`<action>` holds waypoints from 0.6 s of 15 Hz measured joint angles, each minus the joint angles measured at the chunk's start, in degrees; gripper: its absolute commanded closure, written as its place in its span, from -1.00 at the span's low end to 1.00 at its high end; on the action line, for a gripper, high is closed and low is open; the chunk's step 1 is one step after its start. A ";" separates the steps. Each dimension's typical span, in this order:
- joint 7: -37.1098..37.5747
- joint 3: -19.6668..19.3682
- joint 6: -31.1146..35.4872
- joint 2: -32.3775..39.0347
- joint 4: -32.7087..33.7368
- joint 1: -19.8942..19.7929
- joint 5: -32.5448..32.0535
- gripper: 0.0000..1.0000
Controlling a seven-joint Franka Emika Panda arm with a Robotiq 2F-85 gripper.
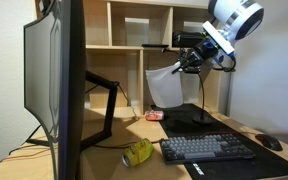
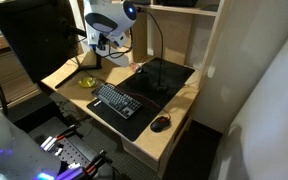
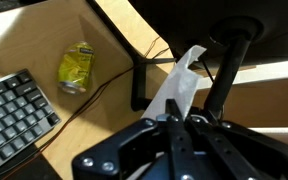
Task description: Move the white envelope to the right
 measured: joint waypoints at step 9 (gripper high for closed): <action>-1.02 2.68 6.10 1.96 -1.11 3.31 8.93 0.99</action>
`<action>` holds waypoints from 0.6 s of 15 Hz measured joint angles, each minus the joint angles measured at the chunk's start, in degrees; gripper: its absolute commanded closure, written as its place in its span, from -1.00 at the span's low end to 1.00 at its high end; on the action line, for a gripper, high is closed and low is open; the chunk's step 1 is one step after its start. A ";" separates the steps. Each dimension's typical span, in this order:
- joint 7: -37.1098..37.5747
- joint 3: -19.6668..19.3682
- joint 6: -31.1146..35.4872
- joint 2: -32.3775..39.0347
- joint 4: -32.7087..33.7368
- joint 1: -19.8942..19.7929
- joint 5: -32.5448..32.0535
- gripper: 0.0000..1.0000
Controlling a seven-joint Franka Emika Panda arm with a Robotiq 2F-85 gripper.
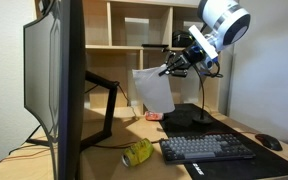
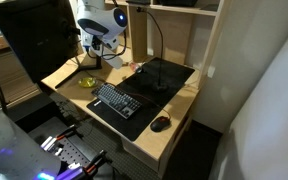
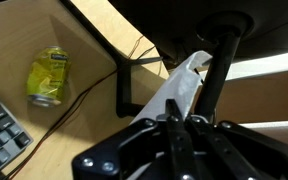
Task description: Move the white envelope to the right
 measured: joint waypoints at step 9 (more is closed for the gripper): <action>-15.54 3.82 18.71 8.32 0.23 4.90 11.93 0.97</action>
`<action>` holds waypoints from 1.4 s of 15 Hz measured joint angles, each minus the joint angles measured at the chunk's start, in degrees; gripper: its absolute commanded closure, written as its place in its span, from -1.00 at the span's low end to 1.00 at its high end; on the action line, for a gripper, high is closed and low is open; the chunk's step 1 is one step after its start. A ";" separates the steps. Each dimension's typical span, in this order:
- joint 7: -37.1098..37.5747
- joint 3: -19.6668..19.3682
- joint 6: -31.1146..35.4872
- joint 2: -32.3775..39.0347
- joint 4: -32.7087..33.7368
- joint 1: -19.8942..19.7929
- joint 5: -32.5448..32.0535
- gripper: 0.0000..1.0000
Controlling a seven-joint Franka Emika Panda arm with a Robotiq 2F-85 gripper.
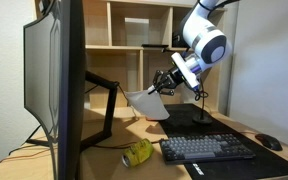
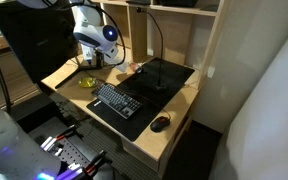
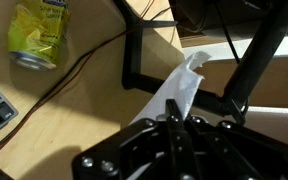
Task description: Move the white envelope to the right
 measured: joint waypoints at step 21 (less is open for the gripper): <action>-15.14 0.50 12.10 -0.34 0.50 1.44 18.60 0.99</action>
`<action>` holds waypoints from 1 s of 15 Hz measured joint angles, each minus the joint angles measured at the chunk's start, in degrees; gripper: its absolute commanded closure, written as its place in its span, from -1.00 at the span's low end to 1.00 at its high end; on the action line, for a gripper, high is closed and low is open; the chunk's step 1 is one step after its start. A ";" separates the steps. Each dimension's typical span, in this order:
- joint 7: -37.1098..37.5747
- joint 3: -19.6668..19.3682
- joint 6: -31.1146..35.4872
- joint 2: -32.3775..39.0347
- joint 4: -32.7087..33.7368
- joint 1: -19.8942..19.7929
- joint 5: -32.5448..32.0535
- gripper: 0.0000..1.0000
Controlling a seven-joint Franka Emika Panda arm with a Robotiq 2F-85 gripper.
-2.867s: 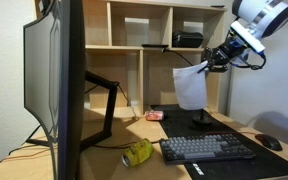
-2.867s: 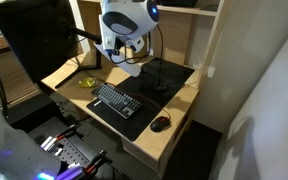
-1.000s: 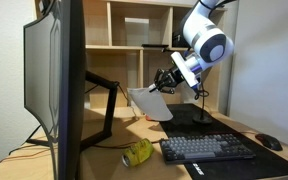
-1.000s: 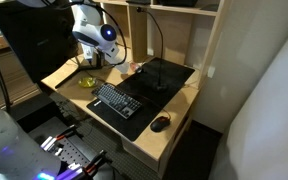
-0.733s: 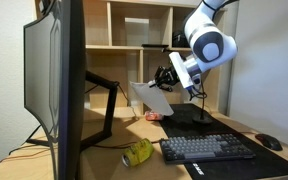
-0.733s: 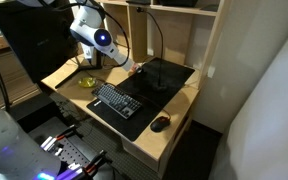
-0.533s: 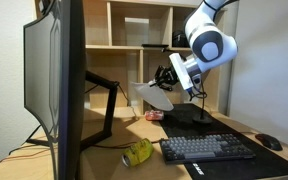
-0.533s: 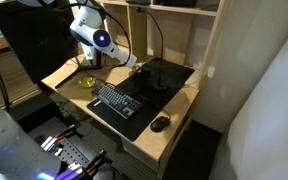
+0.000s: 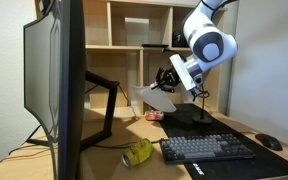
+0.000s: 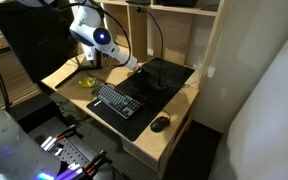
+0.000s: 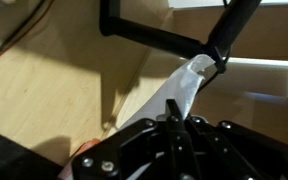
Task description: Move the white envelope to the right
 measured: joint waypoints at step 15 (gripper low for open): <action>23.63 0.01 -4.05 -0.27 -0.60 0.47 -19.72 0.97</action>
